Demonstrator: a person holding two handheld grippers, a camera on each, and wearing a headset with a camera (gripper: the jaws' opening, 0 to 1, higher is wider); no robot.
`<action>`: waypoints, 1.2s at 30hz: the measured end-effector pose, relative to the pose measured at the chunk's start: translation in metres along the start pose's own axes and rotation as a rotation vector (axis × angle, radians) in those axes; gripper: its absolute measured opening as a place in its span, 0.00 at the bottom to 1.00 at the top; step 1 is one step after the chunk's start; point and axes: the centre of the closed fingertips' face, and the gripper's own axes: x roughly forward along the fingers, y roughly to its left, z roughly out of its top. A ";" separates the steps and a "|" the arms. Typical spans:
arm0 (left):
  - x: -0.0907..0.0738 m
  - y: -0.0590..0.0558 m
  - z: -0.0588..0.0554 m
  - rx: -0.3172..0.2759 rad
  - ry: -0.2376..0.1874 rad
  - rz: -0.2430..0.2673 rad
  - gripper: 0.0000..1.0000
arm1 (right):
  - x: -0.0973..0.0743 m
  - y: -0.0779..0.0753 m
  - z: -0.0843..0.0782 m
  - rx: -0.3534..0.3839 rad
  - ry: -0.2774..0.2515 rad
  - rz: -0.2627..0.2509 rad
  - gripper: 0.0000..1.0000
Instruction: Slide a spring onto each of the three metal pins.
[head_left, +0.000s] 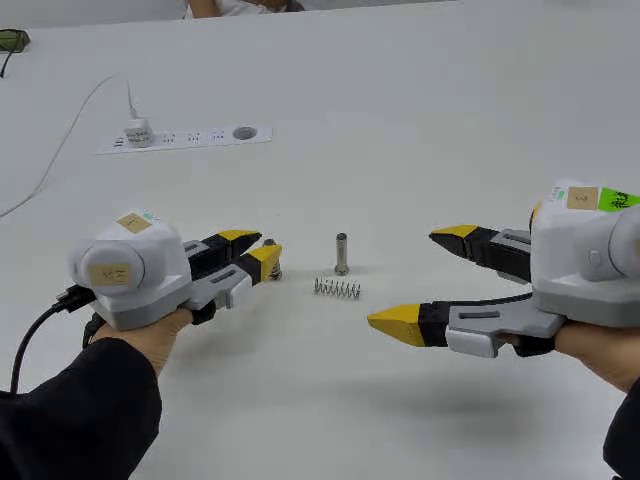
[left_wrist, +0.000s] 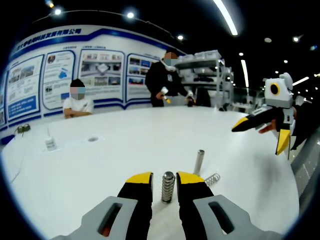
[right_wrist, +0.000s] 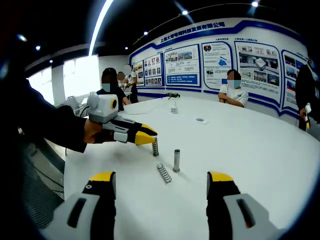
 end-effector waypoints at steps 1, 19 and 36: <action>-0.001 0.000 0.001 -0.001 -0.002 0.000 0.20 | 0.000 0.000 0.000 0.000 0.001 0.000 0.75; -0.014 -0.004 0.027 -0.004 -0.040 -0.004 0.25 | 0.008 0.001 -0.007 -0.020 0.026 0.023 0.72; -0.038 -0.026 0.047 0.024 -0.062 -0.069 0.26 | 0.019 -0.004 -0.010 -0.058 0.051 0.036 0.63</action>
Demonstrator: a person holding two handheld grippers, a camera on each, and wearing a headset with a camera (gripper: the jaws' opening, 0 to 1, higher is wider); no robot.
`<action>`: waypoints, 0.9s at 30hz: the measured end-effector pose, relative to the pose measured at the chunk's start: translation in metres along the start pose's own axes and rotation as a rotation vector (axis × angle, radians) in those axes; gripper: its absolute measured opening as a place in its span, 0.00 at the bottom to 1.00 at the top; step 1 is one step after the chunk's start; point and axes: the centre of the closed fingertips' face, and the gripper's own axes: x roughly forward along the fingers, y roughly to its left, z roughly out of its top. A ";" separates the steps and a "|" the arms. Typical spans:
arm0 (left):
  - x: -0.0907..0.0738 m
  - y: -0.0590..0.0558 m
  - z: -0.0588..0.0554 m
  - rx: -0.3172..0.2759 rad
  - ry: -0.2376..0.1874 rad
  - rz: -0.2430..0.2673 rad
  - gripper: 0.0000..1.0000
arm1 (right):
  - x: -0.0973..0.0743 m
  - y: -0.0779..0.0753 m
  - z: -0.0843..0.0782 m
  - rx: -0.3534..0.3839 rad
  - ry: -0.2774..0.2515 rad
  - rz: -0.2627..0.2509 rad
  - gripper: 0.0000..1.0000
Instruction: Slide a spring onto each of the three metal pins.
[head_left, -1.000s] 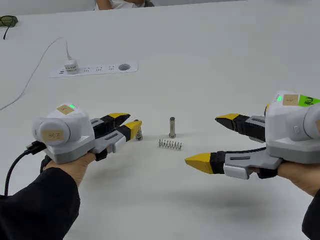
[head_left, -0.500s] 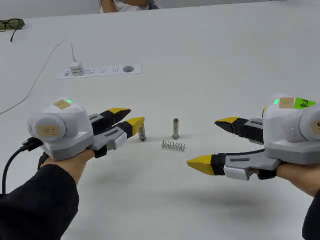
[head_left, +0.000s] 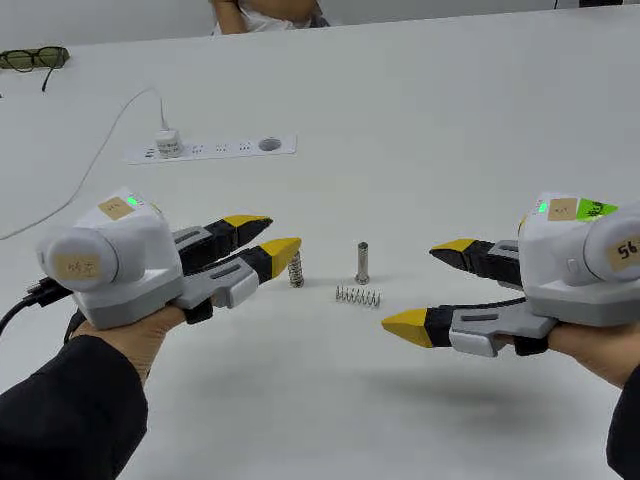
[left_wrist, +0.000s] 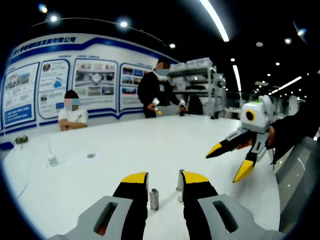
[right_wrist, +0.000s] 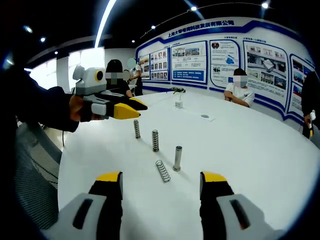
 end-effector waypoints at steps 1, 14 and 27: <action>-0.001 -0.001 0.000 0.000 0.002 -0.004 0.26 | 0.001 0.000 0.000 -0.001 0.002 0.001 0.62; -0.019 -0.020 -0.003 -0.011 0.009 -0.047 0.25 | 0.015 -0.004 -0.010 -0.027 0.046 0.022 0.51; -0.030 -0.029 -0.016 -0.015 0.035 -0.065 0.22 | 0.039 -0.006 -0.021 -0.071 0.103 0.053 0.35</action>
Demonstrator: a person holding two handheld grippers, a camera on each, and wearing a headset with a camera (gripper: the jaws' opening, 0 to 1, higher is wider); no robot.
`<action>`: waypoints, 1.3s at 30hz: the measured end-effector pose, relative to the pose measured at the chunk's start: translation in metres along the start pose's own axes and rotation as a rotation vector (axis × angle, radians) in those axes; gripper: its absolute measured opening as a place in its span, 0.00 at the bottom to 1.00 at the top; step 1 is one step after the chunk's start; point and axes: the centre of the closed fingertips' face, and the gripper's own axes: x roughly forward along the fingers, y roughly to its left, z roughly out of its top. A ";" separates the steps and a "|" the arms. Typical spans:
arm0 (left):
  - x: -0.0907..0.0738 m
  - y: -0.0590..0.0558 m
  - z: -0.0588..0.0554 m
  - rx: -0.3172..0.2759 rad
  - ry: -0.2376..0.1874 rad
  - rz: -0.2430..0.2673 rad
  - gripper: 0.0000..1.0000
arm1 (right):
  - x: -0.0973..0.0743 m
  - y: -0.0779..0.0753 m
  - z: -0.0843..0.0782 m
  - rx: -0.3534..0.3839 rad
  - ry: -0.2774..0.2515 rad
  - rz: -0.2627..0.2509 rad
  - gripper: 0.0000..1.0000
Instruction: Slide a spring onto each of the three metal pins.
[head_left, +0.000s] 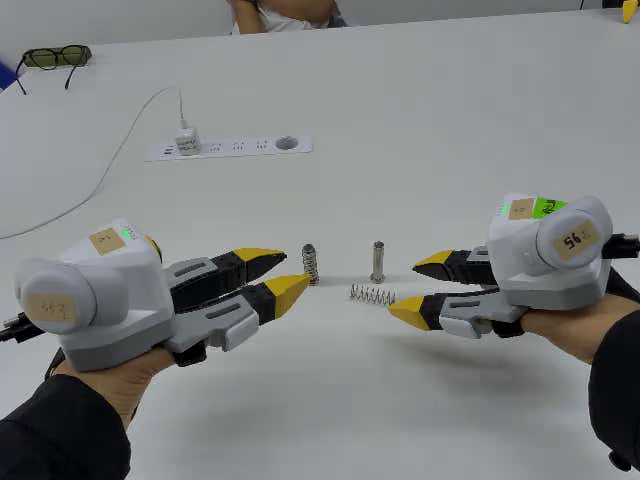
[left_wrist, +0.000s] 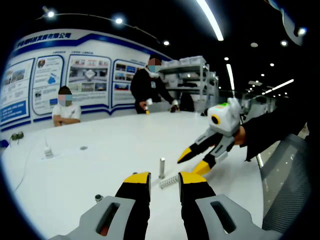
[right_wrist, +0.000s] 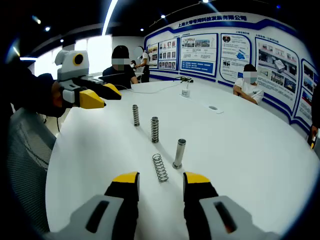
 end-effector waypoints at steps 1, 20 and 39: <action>0.000 0.000 -0.001 -0.002 0.002 0.000 0.22 | 0.001 0.000 -0.001 -0.002 0.004 0.002 0.35; 0.000 -0.006 -0.009 -0.010 0.017 -0.013 0.22 | 0.020 -0.001 -0.016 0.004 0.049 0.015 0.23; 0.000 -0.005 -0.011 -0.036 0.022 -0.006 0.29 | 0.027 0.000 -0.017 -0.005 0.051 0.018 0.17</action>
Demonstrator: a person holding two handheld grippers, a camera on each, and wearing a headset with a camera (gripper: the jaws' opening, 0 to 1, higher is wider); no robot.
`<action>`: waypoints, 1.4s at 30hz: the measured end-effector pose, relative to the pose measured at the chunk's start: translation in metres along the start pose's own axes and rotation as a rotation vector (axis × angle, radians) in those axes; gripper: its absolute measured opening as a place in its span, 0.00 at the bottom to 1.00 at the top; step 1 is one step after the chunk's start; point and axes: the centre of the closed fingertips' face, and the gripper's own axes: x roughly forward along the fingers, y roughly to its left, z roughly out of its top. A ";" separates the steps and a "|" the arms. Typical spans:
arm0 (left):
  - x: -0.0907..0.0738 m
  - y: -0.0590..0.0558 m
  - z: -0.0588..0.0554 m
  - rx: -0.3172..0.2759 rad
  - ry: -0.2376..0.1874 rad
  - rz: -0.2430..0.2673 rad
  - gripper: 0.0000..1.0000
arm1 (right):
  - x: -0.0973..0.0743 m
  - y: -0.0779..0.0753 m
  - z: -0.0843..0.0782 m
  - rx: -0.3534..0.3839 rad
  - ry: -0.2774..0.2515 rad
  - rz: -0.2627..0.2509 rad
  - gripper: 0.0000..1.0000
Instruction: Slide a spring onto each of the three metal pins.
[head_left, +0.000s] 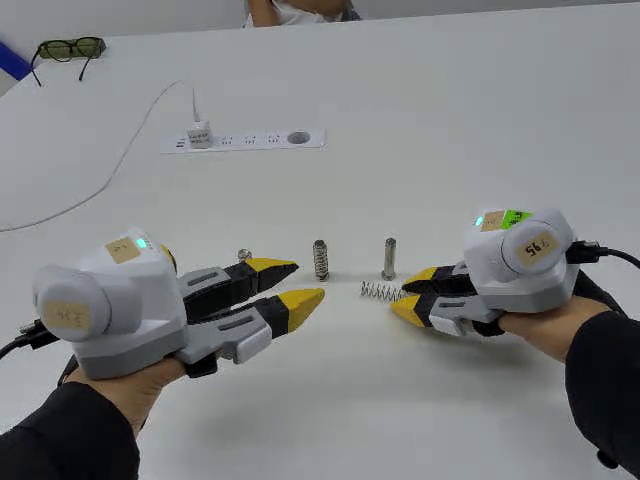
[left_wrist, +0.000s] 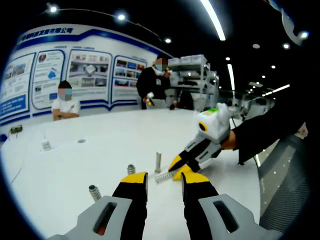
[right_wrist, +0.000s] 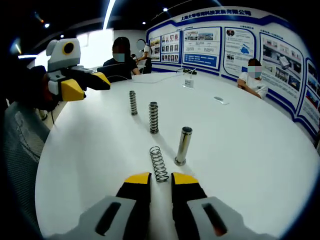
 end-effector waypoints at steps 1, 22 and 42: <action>0.000 0.001 -0.001 -0.008 0.002 0.003 0.30 | 0.000 0.000 0.000 -0.001 0.002 0.000 0.17; -0.001 0.006 -0.017 -0.082 0.079 0.030 0.58 | 0.002 0.000 -0.001 -0.007 0.006 -0.005 0.14; -0.002 0.007 -0.053 -0.059 0.264 0.055 0.67 | 0.003 0.000 0.000 -0.015 -0.001 -0.006 0.13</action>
